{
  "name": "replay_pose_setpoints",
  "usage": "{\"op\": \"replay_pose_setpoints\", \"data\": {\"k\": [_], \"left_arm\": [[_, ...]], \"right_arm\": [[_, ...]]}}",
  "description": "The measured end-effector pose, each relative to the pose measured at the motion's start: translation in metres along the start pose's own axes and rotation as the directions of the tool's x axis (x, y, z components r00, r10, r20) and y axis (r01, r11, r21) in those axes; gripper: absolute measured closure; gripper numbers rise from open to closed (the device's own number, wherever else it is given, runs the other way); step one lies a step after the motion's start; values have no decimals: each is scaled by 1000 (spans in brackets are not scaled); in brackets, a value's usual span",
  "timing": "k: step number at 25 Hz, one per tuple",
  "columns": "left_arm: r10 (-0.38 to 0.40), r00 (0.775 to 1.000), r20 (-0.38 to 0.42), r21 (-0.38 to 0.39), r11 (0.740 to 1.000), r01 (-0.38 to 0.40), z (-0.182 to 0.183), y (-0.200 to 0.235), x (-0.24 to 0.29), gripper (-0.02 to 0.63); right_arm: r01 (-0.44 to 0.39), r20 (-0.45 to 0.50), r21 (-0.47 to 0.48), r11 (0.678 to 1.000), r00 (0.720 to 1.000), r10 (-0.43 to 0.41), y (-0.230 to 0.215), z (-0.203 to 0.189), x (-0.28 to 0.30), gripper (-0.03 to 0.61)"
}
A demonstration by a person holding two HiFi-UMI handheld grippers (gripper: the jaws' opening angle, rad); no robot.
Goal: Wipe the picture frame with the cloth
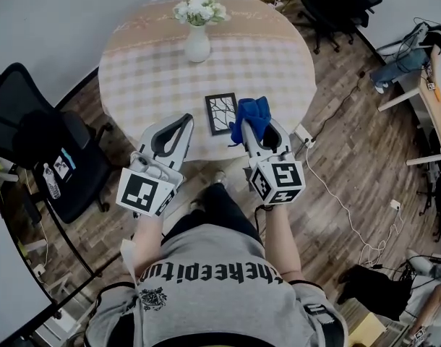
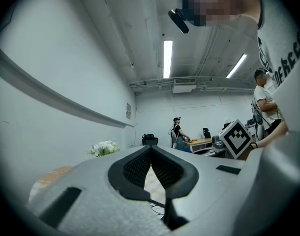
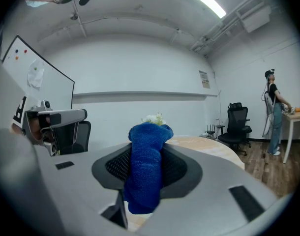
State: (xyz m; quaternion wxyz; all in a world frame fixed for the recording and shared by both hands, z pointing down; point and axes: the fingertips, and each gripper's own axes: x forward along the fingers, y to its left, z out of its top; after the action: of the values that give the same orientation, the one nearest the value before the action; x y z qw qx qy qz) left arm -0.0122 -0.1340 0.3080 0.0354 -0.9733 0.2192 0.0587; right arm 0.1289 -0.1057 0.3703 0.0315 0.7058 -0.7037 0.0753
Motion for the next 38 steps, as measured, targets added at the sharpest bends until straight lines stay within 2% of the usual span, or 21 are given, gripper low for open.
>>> {"op": "replay_pose_setpoints", "data": {"k": [17,20,38], "left_arm": [[-23,999,45,8,1000,23,19,-21,-16,597],[-12,999,47,-7,1000,12,22,-27,-17,597],[103,993,54,51,993,-106,44,-106,-43,597]], "right_arm": [[6,99,-3,1000,995,-5,17,29,-38,433],[0,104,-8,1000,995,0,15,30,-46,433],[-132,135,-38,991,981,136,6,40,-119,433]]}}
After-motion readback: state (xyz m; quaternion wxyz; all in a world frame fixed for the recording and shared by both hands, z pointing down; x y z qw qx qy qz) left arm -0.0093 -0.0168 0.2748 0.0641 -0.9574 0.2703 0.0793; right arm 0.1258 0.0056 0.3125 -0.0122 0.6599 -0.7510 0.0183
